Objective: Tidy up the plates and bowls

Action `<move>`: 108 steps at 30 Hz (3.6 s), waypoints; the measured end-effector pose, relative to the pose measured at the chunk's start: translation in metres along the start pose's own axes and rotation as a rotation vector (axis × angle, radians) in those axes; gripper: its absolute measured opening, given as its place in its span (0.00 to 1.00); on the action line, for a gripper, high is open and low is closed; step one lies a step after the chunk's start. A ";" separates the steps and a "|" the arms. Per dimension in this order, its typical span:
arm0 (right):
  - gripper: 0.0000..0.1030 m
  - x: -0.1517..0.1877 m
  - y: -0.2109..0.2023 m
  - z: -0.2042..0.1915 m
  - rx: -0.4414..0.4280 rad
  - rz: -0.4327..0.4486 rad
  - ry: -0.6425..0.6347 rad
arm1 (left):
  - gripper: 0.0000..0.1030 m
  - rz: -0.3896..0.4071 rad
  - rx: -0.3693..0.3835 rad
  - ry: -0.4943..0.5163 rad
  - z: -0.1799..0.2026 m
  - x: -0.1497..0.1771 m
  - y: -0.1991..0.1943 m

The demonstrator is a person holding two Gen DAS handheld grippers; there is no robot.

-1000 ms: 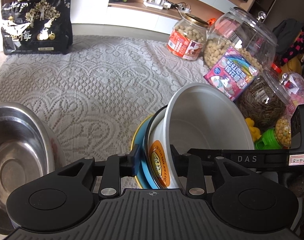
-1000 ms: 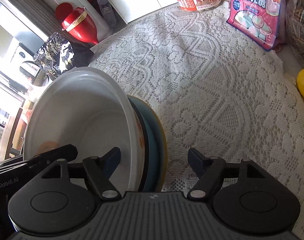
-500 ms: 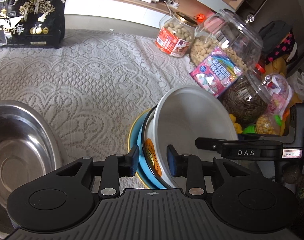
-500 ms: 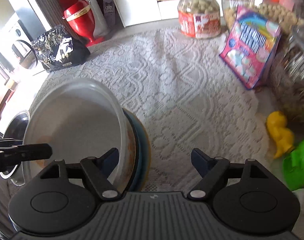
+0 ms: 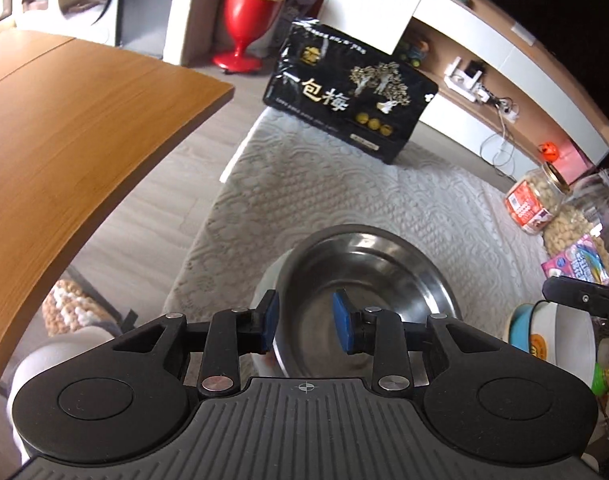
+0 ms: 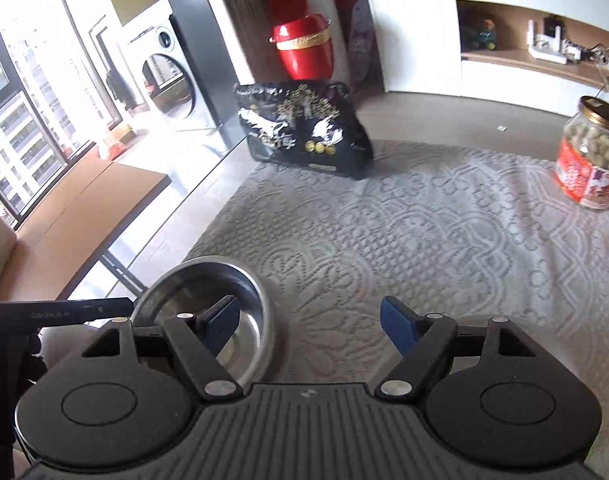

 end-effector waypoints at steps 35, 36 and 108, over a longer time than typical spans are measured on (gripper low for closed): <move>0.40 0.009 0.133 -0.005 0.168 -0.405 0.067 | 0.59 -0.303 0.199 -0.069 -0.001 -0.004 0.113; 0.40 0.008 0.132 -0.004 0.178 -0.399 0.059 | 0.59 -0.302 0.202 -0.067 0.000 -0.007 0.115; 0.47 0.068 -0.004 0.196 0.010 -0.109 0.472 | 0.58 -0.422 0.328 0.307 0.249 0.001 0.147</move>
Point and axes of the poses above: each gripper's, at about its wrist camera, not at the fingertips, and y roughly the way its jaws point, z to its right, x to its underside, the point moved 3 cm from there along y, roughly the way its jaws point, and after that the axes turned 14 degrees about y, right-handed, at the moved point
